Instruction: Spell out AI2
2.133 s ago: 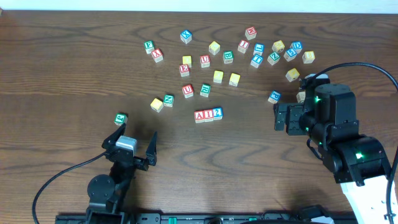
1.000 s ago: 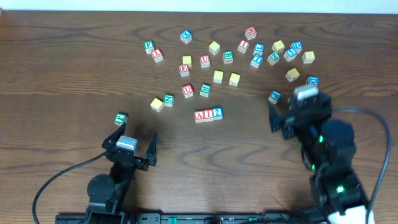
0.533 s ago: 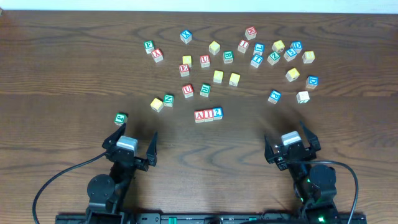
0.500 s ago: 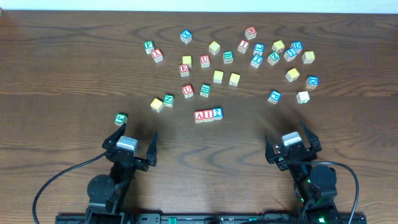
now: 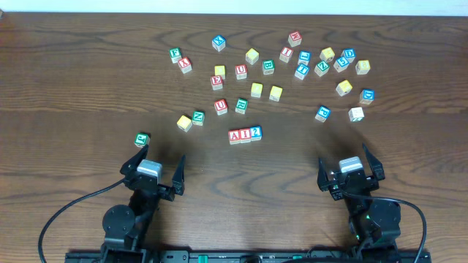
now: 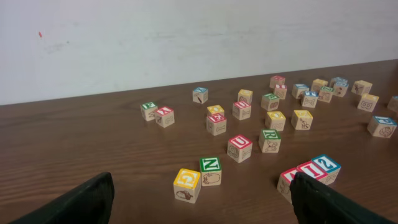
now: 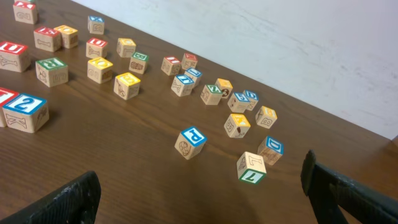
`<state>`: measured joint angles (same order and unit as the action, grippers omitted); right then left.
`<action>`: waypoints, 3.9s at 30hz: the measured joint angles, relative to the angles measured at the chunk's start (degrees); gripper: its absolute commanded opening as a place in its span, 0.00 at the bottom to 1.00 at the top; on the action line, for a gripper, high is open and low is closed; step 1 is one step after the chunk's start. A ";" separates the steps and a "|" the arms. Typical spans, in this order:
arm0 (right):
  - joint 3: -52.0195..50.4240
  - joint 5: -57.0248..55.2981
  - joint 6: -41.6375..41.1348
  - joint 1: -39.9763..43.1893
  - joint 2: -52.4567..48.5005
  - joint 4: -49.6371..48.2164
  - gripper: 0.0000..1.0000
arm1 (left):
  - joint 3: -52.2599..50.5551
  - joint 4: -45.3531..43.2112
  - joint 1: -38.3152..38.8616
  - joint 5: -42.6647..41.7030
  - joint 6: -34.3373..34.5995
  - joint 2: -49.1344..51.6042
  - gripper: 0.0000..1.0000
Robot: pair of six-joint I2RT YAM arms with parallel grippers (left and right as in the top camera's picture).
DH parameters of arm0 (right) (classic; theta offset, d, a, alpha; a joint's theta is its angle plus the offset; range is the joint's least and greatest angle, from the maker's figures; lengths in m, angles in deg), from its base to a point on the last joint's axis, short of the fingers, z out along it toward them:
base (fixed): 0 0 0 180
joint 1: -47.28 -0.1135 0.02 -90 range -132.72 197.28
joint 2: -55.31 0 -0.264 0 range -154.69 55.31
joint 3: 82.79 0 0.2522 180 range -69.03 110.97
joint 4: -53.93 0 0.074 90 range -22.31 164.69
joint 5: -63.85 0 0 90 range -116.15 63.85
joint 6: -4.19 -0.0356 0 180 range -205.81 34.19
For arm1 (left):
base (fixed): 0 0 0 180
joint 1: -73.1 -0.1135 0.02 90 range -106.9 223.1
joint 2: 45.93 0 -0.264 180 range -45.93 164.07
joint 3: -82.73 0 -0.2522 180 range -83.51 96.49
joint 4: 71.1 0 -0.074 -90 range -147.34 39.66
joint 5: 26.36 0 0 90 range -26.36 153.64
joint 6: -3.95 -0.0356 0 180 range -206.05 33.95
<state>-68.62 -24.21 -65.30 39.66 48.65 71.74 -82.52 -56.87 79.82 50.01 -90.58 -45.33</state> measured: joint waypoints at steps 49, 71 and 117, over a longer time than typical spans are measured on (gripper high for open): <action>0.00 0.00 0.00 0.00 0.00 0.00 0.99 | 0.00 0.00 0.00 0.00 0.00 0.00 0.89; 0.00 0.00 0.00 -0.02 5.95 -0.11 0.99 | 0.00 -0.02 0.00 0.00 0.00 -0.02 0.89; 0.00 0.00 0.00 -0.02 5.95 -0.11 0.99 | 0.00 -0.02 0.00 0.00 0.00 -0.02 0.89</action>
<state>-68.62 -24.21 -65.30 39.64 54.60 71.63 -82.52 -56.89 79.82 50.01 -90.58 -45.36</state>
